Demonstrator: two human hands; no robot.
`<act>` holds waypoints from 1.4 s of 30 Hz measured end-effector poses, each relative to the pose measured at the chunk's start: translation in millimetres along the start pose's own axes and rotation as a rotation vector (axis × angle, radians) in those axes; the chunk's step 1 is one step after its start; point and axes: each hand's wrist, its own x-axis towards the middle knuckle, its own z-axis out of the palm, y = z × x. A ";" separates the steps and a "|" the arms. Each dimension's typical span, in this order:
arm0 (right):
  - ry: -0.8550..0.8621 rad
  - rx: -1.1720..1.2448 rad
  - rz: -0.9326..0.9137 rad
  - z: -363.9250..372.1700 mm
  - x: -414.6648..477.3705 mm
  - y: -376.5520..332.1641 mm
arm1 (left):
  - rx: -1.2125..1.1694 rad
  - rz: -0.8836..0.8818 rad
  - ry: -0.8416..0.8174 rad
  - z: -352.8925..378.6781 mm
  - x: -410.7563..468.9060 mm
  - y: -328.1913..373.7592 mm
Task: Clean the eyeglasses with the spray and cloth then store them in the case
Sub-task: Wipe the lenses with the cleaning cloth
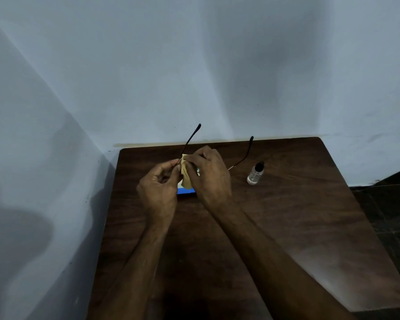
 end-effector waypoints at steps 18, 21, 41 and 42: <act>-0.025 0.084 -0.042 3.7 -16.7 2.0 | 0.007 -0.044 0.010 -5.7 -3.9 1.0; 0.002 0.085 -0.029 1.0 -8.2 0.2 | 0.024 -0.044 -0.015 -6.5 -5.9 -0.7; -0.058 0.020 -0.101 -5.9 -15.1 -11.2 | 0.007 -0.025 -0.024 -11.8 -3.4 -2.3; -0.058 -0.015 -0.114 -6.1 -16.9 -7.1 | 0.012 -0.026 -0.021 -12.7 -2.6 -3.1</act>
